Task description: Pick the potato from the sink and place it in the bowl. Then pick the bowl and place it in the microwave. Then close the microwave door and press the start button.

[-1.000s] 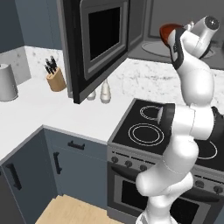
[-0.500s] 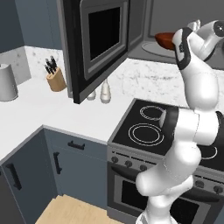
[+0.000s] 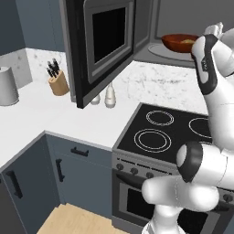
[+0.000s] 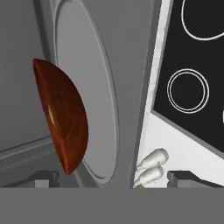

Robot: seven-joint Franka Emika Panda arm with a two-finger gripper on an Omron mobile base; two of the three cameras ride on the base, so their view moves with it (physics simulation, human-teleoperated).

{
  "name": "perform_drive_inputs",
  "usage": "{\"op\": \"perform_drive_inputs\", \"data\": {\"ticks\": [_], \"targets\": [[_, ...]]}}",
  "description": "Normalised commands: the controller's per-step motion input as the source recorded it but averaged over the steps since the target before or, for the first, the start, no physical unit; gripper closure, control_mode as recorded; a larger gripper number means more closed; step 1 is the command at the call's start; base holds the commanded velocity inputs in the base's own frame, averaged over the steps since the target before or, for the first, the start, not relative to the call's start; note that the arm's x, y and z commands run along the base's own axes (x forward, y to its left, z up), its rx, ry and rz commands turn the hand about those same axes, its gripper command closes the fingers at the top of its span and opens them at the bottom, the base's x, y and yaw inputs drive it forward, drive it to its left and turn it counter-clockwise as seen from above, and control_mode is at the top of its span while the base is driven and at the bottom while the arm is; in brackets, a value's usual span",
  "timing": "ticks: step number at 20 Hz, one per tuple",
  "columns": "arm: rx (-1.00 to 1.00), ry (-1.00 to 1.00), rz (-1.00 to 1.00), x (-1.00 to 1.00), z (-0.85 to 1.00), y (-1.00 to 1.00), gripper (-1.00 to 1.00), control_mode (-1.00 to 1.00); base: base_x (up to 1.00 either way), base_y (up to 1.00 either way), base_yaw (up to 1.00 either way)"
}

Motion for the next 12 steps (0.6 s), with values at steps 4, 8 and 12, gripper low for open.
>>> {"op": "perform_drive_inputs", "data": {"ticks": [4, 8, 12], "targets": [[0.0, -0.1, 0.0, -1.0, 0.0, 0.45, -1.0, -1.0, 0.0, 0.0, 0.0], [0.0, 0.0, 0.0, -1.0, 0.02, 0.58, -1.0, -1.0, 0.0, 0.0, 0.0], [0.0, 0.0, 0.0, -0.98, 0.04, 0.58, -1.0, -1.0, 0.0, 0.0, 0.0]]}}
